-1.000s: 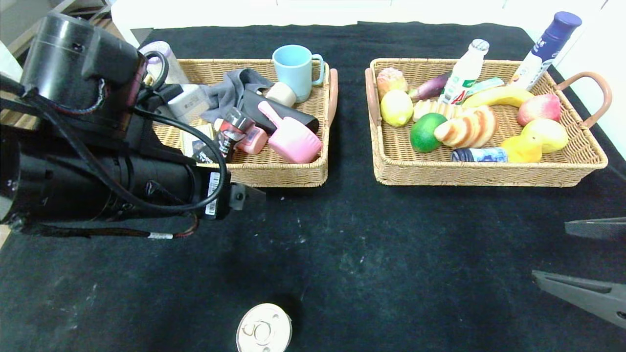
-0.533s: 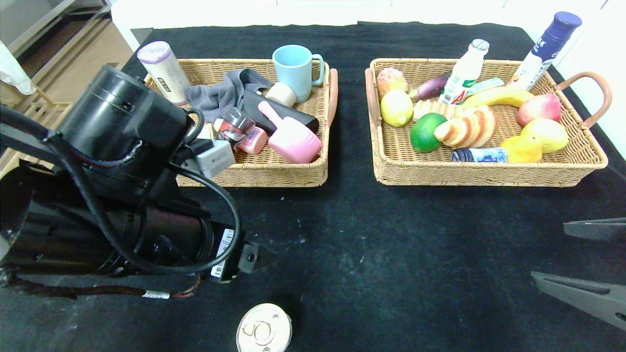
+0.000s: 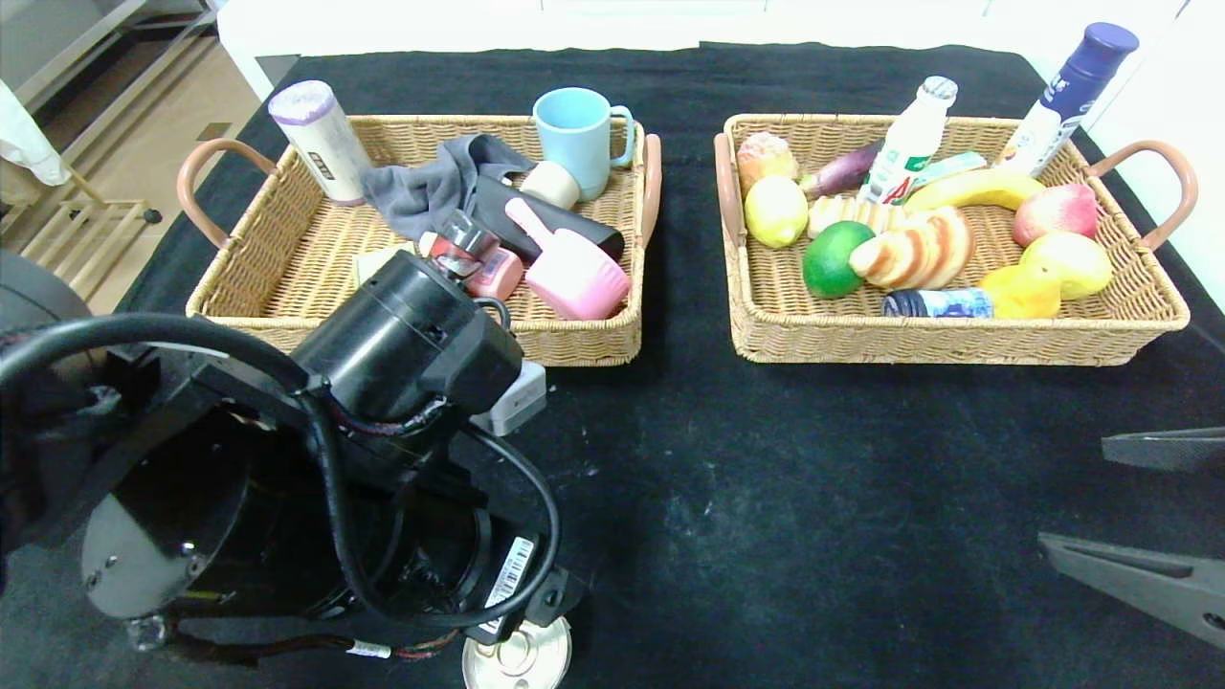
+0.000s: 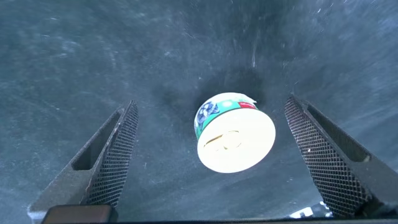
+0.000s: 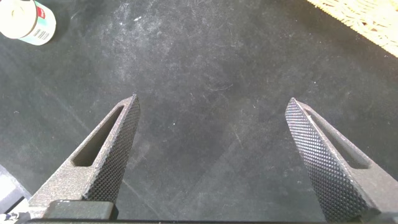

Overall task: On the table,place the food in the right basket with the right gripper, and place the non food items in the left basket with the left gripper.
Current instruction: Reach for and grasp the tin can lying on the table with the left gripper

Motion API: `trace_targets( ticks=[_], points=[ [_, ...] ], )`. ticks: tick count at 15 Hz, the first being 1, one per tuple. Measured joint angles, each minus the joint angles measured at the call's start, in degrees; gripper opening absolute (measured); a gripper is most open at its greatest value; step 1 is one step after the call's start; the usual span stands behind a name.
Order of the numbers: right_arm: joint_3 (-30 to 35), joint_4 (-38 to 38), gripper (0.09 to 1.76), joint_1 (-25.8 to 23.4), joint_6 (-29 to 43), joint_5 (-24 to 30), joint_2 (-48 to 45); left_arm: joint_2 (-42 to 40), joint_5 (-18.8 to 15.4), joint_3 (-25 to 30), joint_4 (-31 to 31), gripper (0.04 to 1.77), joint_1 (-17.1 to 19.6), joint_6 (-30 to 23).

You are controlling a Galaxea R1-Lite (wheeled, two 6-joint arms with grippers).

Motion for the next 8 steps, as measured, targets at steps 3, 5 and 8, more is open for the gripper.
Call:
trace_targets(
  ticks=[3,5,8],
  points=[
    [0.1,0.0,1.71,0.6,0.0,-0.2,0.0,1.0,1.4,0.5,0.1,1.71,-1.6,0.0],
    [0.2,0.0,1.71,0.8,0.0,-0.2,0.0,1.6,1.4,1.3,0.1,1.71,-2.4,-0.1],
    [0.2,0.0,1.71,0.8,0.0,-0.2,-0.1,2.6,1.5,2.2,0.5,1.71,-3.4,-0.4]
  ],
)
